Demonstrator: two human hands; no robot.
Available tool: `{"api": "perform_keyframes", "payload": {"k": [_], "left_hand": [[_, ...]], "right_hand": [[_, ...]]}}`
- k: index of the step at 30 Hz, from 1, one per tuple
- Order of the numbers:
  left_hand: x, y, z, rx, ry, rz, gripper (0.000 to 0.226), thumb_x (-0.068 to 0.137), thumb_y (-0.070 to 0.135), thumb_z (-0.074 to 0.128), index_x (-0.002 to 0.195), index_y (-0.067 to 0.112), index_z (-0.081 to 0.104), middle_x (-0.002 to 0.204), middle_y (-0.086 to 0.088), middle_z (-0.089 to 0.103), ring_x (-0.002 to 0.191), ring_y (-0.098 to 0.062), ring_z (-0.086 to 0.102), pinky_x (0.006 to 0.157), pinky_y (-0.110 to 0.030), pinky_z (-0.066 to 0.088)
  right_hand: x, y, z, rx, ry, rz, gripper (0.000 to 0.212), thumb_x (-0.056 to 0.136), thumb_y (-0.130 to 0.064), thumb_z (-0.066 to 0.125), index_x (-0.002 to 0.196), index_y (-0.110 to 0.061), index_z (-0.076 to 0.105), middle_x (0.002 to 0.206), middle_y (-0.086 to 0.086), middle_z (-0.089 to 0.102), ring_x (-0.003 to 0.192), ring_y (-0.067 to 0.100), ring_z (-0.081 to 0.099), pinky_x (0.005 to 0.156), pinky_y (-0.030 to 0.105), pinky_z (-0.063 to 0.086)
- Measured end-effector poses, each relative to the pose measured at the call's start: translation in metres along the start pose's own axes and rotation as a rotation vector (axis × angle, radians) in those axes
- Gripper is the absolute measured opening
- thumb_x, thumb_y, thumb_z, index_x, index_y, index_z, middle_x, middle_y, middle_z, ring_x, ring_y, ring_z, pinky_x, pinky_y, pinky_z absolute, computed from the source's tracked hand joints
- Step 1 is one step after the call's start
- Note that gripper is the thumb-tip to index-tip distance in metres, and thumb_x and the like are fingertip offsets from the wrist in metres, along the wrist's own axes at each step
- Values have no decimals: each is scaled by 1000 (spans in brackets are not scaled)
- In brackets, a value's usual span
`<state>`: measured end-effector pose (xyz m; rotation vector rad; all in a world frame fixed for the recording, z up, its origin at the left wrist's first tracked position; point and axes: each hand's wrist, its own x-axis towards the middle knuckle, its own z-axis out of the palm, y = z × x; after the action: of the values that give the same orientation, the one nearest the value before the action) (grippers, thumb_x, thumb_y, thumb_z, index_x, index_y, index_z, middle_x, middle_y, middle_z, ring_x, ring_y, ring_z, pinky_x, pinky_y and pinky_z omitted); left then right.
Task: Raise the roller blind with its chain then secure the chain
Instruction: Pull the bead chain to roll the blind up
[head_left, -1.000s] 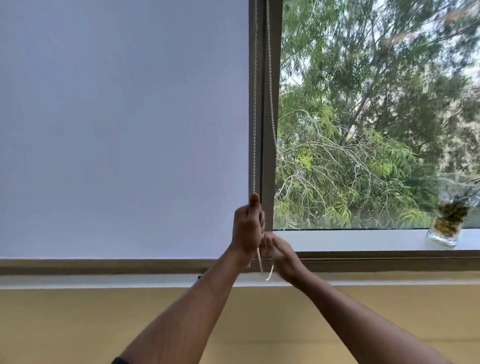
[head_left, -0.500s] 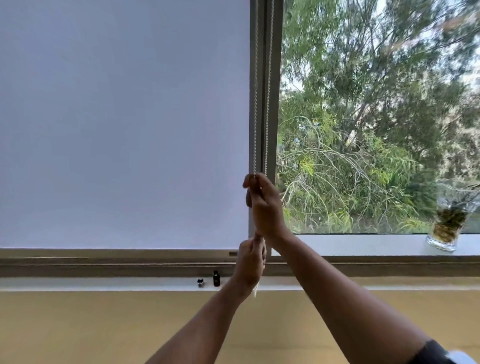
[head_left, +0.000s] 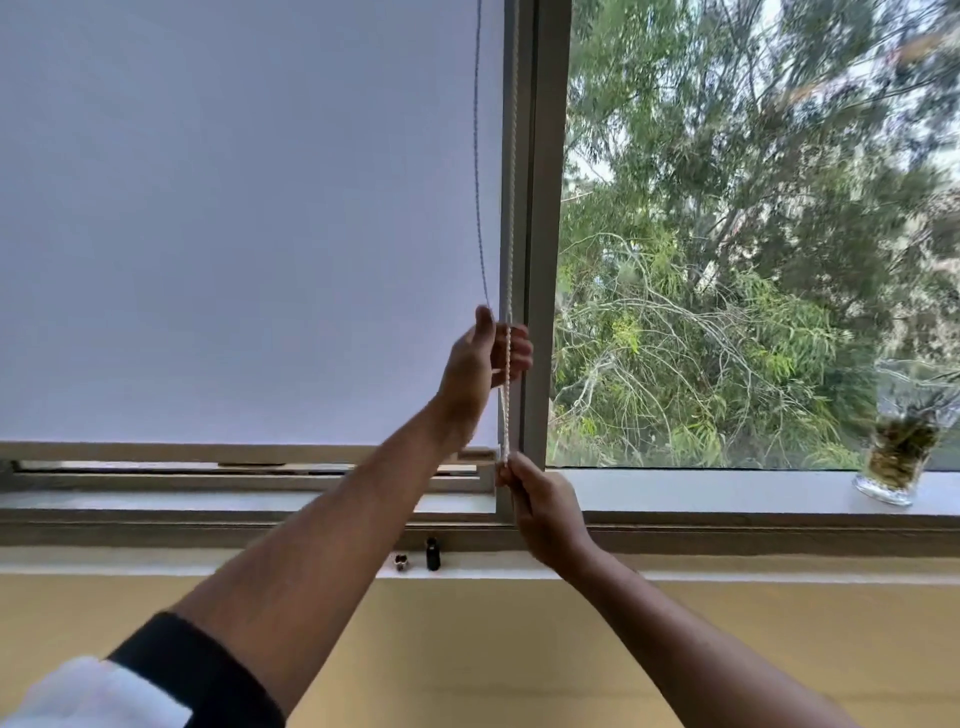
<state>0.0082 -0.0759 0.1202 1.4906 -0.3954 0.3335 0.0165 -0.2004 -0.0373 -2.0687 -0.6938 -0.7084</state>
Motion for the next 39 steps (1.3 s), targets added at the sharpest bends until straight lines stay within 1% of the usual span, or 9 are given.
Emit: {"api": "perform_keyframes", "payload": {"k": [4, 10, 17, 20, 25, 27, 32, 35, 39], "left_hand": [[15, 34, 14, -113, -15, -36, 57, 98, 65, 28, 60, 26, 44, 53, 7, 39, 45, -11, 31, 44, -22, 30], [6, 8, 28, -92, 69, 43, 62, 102, 59, 30, 50, 26, 33, 40, 10, 28, 32, -10, 20, 37, -16, 21], [-6, -20, 22, -35, 59, 20, 64, 100, 61, 33, 47, 27, 42, 38, 11, 30, 31, -9, 22, 39, -18, 23], [-18, -36, 27, -45, 61, 15, 60, 101, 56, 34, 60, 23, 62, 42, 10, 45, 32, -5, 37, 37, -17, 29], [-31, -67, 38, -54, 66, -113, 56, 103, 53, 36, 53, 25, 37, 39, 7, 29, 28, -7, 23, 37, -17, 19], [-33, -78, 39, -62, 67, -132, 52, 104, 48, 37, 57, 26, 35, 40, 9, 27, 30, -6, 22, 36, -17, 17], [-31, -96, 15, 135, -113, -166, 56, 100, 53, 36, 54, 21, 45, 40, 7, 41, 34, -10, 36, 42, -22, 28], [-27, -91, -10, 207, -206, -145, 65, 104, 50, 27, 72, 17, 72, 66, -2, 73, 62, -18, 67, 59, -27, 53], [-1, -47, -19, 5, -27, -162, 69, 105, 52, 19, 106, 6, 70, 100, -15, 74, 96, -30, 68, 81, -36, 55]], "right_hand": [[-6, 6, 2, -104, -61, -66, 11, 101, -20, 53, 95, -29, 51, 75, -1, 71, 61, 28, 63, 57, 38, 52], [3, 17, -5, -283, -295, -10, 5, 106, -32, 45, 106, -34, 50, 93, -4, 77, 80, 25, 70, 63, 28, 39], [55, -24, -42, 650, -67, 248, 31, 113, -15, 29, 106, -10, 59, 86, 7, 63, 71, 10, 62, 64, 20, 50], [87, -60, -66, 762, -22, 245, 32, 113, -19, 30, 115, -5, 59, 93, 14, 67, 74, 14, 68, 64, 24, 56], [131, -102, -84, 829, 69, 152, 28, 112, -11, 32, 124, -6, 57, 73, 5, 60, 57, 14, 54, 50, 27, 44], [138, -105, -80, 717, 147, 88, 27, 109, -2, 36, 108, -14, 59, 61, -3, 48, 50, 8, 39, 45, 23, 31], [110, -82, -59, 415, 186, -6, 25, 106, -1, 42, 98, -19, 58, 66, 0, 52, 58, 18, 46, 54, 37, 39], [91, -63, -49, 352, 152, -9, 18, 107, -4, 43, 102, -11, 59, 67, -6, 53, 53, 3, 48, 47, 31, 42], [77, -49, -40, 267, 82, -7, 13, 105, -12, 48, 109, -14, 60, 75, -5, 67, 61, 12, 67, 53, 32, 56]]}}
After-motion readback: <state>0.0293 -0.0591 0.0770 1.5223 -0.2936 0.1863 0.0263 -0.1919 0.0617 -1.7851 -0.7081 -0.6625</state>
